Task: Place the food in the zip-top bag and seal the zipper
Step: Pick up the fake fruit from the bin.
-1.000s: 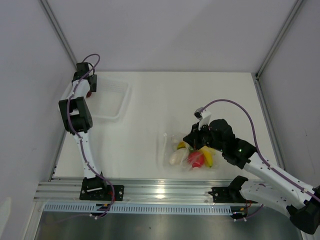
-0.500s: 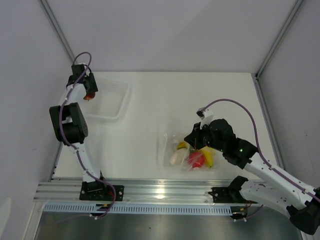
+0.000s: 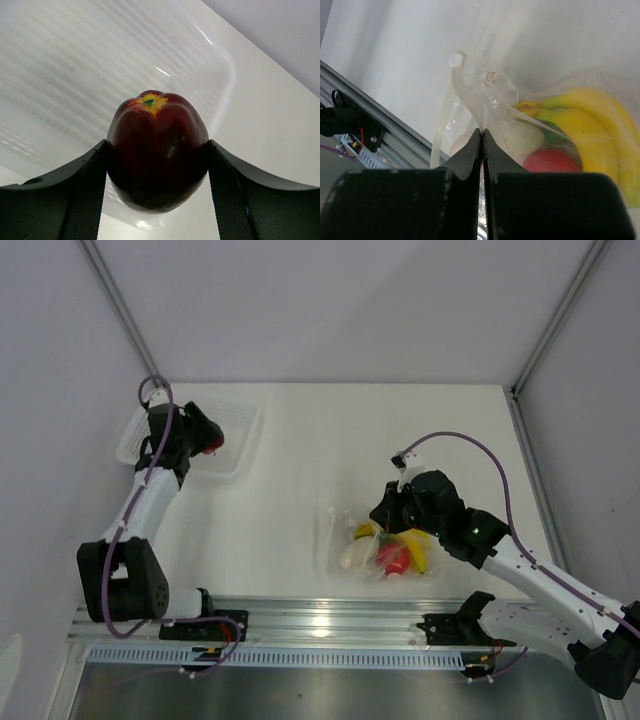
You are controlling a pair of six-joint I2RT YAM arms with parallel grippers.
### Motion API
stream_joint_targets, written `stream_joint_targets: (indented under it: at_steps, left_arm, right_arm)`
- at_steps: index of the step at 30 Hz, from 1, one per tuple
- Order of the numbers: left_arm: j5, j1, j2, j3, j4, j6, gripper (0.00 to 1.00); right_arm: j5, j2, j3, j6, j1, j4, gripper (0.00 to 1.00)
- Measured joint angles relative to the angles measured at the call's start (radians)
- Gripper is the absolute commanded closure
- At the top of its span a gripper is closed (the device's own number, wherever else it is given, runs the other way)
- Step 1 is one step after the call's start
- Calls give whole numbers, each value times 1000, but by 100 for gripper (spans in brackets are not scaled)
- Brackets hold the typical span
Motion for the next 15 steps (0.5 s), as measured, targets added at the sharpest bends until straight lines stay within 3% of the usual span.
stream_joint_targets:
  at_steps: [11, 15]
  left_arm:
    - [127, -374, -571, -307, 51, -185, 99]
    - [146, -518, -692, -356, 24, -228, 99]
  right_arm:
    - [-7, 17, 9, 48, -14, -10, 100]
    - [-7, 16, 19, 60, -27, -19, 100]
